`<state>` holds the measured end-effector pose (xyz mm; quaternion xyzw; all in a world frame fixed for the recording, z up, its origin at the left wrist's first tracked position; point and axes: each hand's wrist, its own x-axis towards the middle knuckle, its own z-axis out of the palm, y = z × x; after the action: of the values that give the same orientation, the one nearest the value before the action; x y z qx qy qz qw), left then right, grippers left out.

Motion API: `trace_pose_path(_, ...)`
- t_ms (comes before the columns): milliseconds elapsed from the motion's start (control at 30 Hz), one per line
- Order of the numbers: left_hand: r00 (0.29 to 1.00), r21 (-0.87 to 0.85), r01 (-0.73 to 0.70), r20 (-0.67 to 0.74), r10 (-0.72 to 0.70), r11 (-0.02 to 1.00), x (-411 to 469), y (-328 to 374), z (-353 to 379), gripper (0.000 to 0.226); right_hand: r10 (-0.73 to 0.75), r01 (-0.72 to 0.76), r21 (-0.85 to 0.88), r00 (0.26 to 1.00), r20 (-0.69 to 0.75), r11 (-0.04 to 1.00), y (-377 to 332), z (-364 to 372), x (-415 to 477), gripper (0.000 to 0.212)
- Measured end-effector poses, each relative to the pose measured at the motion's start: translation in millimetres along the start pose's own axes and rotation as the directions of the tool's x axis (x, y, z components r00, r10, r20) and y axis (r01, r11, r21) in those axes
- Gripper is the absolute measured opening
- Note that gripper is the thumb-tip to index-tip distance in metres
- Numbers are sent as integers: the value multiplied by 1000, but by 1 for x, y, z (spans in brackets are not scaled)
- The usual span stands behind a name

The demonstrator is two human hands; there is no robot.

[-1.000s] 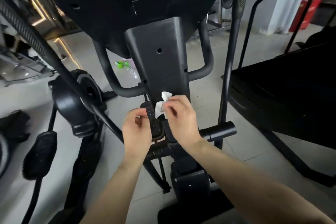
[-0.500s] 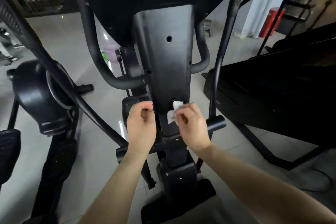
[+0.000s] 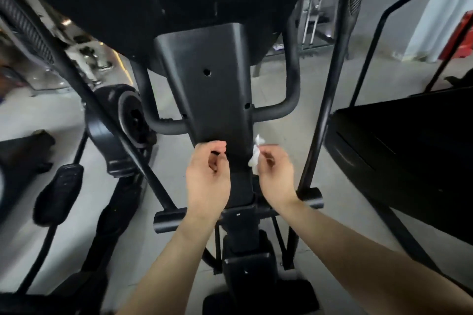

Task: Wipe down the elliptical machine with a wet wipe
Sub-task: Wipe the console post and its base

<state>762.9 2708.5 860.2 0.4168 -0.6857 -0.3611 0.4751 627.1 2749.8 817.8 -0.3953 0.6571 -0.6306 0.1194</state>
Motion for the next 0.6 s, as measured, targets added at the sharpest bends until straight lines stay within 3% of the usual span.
trace_pose_path(100,995,95,-38,-90,47,995,-7,12,19,30,-4,2,57,999,36,998,1,-9,10,16)
trace_pose_path(267,969,228,-1,-242,57,974,-14,35,46,27,-163,133,330,984,65,935,-24,-9,42,25)
trace_pose_path(333,956,243,28,-289,45,970,-15,41,53,28,-192,142,342,974,119,929,-13,-10,43,30)
trace_pose_path(467,937,300,22,-339,85,954,-16,53,64,29,-135,79,260,970,203,962,28,-10,35,20)
trace_pose_path(600,917,345,-13,-369,148,939,-11,68,69,28,-268,205,297,945,188,933,0,-14,48,21)
